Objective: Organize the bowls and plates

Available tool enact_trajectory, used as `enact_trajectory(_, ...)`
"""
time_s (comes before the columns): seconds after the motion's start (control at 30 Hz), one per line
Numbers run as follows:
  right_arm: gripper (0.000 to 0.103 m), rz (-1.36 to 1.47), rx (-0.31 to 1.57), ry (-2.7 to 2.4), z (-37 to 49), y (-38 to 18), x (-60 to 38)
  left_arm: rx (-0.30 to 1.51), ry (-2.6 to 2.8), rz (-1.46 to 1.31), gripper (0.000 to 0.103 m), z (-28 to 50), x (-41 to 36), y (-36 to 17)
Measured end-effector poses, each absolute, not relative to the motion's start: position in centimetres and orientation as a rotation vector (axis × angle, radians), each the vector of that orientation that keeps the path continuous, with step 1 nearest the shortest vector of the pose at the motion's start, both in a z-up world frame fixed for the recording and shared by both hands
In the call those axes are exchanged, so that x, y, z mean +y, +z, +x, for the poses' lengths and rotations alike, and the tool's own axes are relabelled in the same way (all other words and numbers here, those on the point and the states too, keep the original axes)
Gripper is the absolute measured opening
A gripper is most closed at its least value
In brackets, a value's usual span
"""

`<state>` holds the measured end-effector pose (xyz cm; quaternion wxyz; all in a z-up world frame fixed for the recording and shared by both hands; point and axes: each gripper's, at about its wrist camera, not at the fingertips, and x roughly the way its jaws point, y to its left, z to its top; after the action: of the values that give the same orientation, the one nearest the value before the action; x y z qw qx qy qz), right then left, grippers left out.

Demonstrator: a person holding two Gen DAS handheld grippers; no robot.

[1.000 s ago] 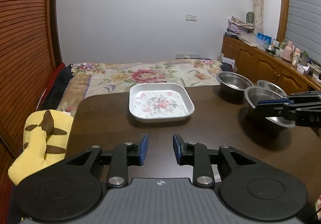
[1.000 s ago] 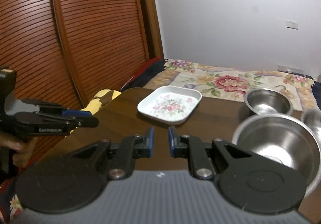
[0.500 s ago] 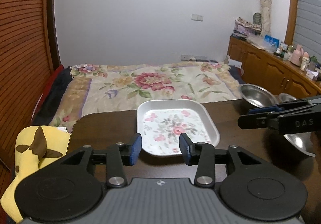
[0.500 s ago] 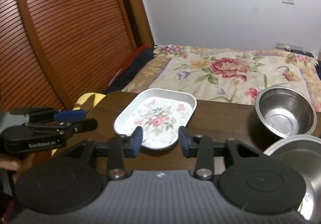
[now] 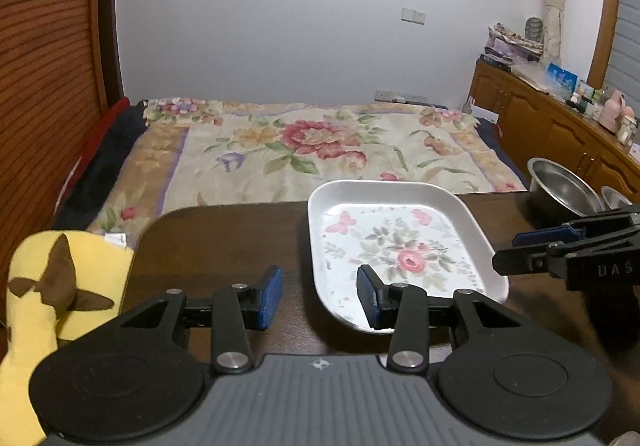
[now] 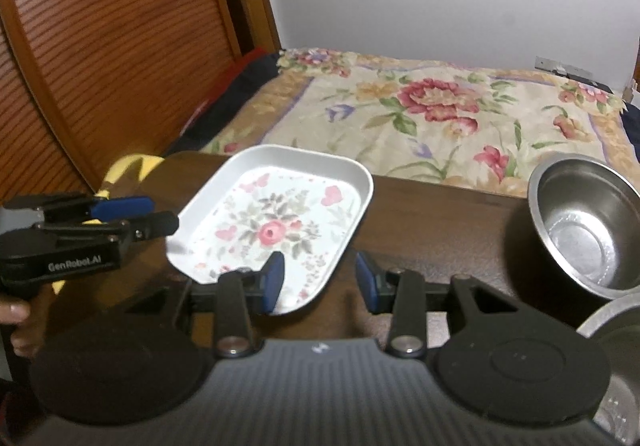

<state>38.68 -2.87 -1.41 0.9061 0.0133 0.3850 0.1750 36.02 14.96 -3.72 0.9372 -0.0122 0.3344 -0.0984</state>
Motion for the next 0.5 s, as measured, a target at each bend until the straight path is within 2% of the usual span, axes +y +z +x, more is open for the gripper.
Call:
enact_trajectory(0.17, 0.041, 0.02, 0.816, 0.352, 39.5, -2.0, -2.5, 0.71, -0.201, -0.067, 0.029, 37.1, 15.7, -4.8)
enact_trajectory(0.5, 0.04, 0.046, 0.83, 0.319, 40.4, -2.7, -2.3, 0.713, -0.219, -0.103, 0.02, 38.2, 16.0, -5.3)
